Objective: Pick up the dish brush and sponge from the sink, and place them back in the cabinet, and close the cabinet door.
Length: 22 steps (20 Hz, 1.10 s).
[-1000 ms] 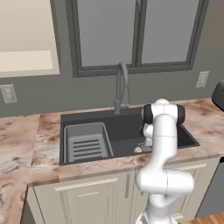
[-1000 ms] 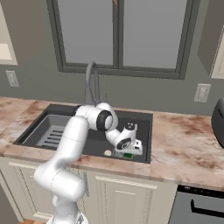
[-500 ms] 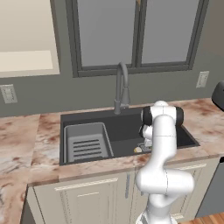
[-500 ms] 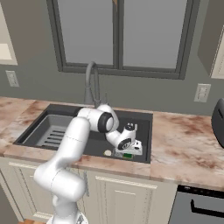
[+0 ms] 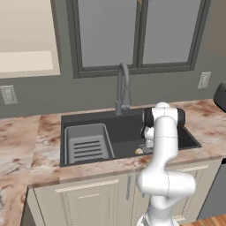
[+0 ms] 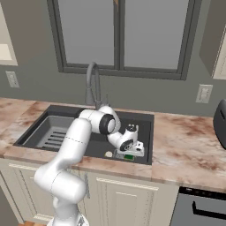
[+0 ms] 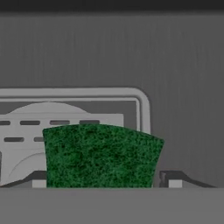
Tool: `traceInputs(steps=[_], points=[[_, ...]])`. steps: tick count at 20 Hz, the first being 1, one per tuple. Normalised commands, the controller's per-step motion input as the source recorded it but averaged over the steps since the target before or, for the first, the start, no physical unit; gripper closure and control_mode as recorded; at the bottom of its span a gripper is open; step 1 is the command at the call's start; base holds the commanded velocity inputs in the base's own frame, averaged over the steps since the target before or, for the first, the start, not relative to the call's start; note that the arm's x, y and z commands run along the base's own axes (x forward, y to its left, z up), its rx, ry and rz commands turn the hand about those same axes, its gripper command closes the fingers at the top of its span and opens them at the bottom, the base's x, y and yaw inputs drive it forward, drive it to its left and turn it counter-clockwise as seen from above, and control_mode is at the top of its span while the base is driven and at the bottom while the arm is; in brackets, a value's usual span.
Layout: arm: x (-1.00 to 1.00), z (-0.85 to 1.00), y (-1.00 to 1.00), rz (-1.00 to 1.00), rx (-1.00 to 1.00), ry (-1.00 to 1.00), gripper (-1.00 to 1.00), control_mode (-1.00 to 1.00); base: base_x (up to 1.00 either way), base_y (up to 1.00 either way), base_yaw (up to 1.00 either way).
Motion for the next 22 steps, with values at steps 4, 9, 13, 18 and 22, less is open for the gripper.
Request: traceInputs(steps=[4, 9, 13, 18, 22], points=[[0.02, -0.17, 0.00, 0.00, 0.00, 0.01, -1.00, -1.00, 0.00, 0.00, 0.00], [0.00, -0.19, 0.00, 0.00, 0.00, 0.01, -1.00, -1.00, 0.00, 0.00, 0.00], [0.00, -0.04, 0.00, 0.00, 0.00, 0.00, 1.00, -1.00, 0.00, 0.00, 0.00], [0.00, 0.00, 0.00, 0.00, 0.00, 0.00, 1.00, -1.00, 0.00, 0.00, 0.00], [0.00, 0.00, 0.00, 0.00, 0.00, 0.00, 1.00, -1.00, 0.00, 0.00, 0.00]])
